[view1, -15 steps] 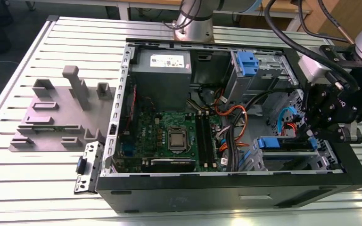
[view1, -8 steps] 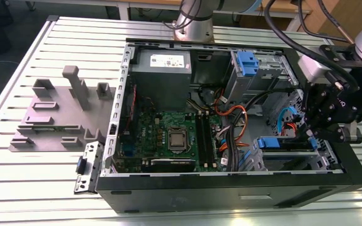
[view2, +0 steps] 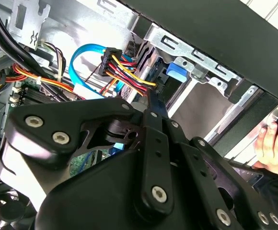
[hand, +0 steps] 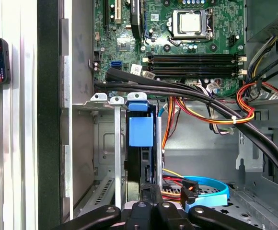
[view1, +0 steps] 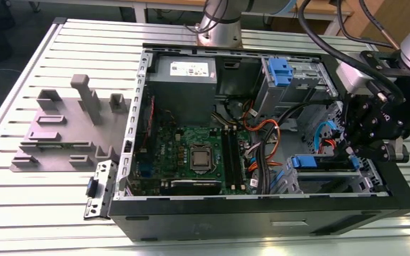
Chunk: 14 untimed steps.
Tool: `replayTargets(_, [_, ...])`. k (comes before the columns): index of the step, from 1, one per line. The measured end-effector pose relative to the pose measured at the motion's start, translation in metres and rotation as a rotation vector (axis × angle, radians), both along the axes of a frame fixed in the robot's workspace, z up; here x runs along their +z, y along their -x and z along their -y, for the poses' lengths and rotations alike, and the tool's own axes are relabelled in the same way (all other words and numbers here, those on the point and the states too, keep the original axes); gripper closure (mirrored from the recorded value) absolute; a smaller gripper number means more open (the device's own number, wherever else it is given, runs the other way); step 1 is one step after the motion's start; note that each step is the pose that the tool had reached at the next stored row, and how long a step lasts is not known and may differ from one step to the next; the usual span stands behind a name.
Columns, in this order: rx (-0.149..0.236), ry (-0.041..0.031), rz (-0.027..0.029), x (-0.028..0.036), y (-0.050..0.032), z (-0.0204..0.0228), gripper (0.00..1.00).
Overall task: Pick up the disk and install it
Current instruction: 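Insert the second disk wire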
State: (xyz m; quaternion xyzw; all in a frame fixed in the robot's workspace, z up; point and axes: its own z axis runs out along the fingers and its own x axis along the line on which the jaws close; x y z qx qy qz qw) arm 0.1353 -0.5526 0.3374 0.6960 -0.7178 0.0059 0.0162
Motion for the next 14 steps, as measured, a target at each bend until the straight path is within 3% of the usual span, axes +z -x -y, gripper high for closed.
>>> replayTargets(7, [0.0,0.0003,0.0,0.0013,0.0001,0.0,0.89])
replayTargets(14, [0.0,0.0001,0.0,0.0102,0.0001,0.0,0.89])
